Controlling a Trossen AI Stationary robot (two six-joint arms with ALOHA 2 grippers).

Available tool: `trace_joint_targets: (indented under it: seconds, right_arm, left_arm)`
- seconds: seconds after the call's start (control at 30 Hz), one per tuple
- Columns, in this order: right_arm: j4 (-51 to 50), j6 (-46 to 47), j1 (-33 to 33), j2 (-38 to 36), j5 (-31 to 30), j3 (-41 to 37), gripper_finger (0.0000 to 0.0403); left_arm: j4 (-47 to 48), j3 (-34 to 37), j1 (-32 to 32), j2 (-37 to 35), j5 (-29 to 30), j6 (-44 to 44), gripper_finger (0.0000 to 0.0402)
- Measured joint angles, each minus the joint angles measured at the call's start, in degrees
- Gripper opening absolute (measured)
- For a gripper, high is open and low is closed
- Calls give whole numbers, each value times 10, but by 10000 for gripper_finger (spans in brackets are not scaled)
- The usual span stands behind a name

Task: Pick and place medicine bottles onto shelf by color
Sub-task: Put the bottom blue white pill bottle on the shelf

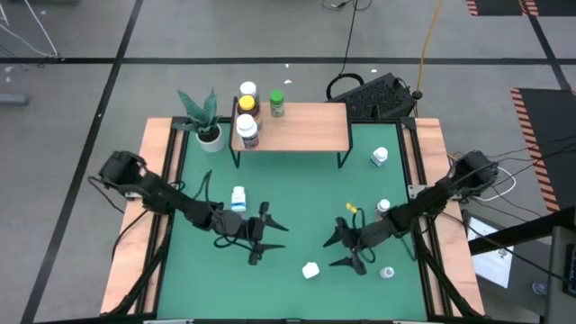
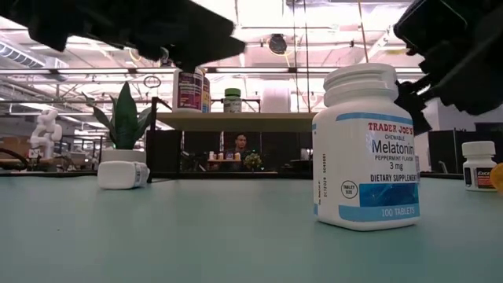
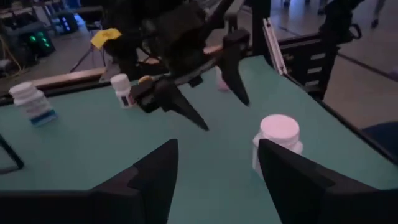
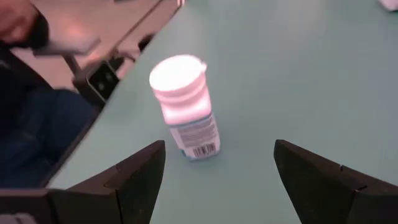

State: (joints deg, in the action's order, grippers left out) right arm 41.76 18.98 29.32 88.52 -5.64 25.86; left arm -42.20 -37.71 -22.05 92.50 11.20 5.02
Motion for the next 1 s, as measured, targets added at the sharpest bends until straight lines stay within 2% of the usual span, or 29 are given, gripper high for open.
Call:
trace_joint_targets:
  seconds: [0.07,0.27,0.43,0.53,0.77,1.0]
  right_arm:
    - [-3,-20,2,29,0,20,293]
    - [5,-68,1,83,-2,47,293]
    - [63,-92,2,128,-26,47,293]
    - [123,-94,6,163,-32,60,293]
    - [138,-83,33,219,-20,97,293]
    - [132,-75,49,256,-69,137,293]
  left_arm:
    - [-28,-13,-8,32,15,3,244]
    - [-18,-70,-48,104,38,-31,285]
    - [9,-140,-96,148,114,-2,287]
    - [66,-173,-112,156,147,-10,280]
    - [138,-229,-118,179,163,-56,285]
    - [170,-236,-118,179,142,-75,286]
